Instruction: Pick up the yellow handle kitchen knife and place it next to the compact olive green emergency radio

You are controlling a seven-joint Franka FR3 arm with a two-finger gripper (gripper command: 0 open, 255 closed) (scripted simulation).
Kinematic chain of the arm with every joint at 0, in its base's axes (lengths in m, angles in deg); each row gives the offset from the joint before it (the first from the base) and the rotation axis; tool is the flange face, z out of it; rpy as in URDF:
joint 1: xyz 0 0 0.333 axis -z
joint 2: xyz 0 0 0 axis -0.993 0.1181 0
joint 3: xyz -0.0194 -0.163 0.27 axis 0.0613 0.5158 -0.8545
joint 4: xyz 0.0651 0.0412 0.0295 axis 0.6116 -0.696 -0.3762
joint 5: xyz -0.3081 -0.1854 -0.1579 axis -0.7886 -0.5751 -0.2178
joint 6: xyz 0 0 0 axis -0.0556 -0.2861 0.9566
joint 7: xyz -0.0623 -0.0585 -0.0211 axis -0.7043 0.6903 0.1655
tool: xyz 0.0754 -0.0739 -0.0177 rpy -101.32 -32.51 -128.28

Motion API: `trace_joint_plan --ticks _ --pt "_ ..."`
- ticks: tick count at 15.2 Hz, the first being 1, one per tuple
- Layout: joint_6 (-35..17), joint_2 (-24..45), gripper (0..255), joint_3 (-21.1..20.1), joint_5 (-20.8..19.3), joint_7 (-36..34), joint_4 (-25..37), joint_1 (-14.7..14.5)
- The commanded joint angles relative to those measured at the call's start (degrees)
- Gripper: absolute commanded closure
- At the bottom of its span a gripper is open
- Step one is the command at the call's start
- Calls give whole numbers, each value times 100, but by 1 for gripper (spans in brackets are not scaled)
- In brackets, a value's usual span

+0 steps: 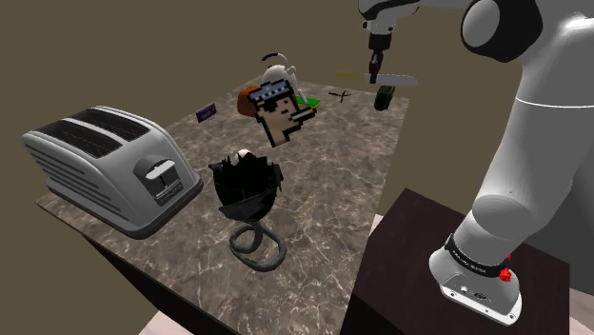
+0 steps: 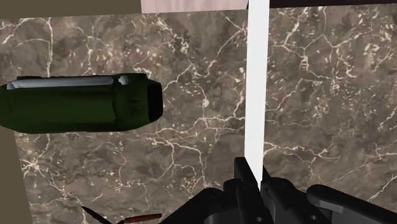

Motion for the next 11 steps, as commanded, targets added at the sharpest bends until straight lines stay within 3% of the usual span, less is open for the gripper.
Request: trace_joint_plan --ticks 1,11 --pt "-152 0 255 -2 2 6 -150 -3" --pt "-888 99 255 -24 55 35 -796 -14"
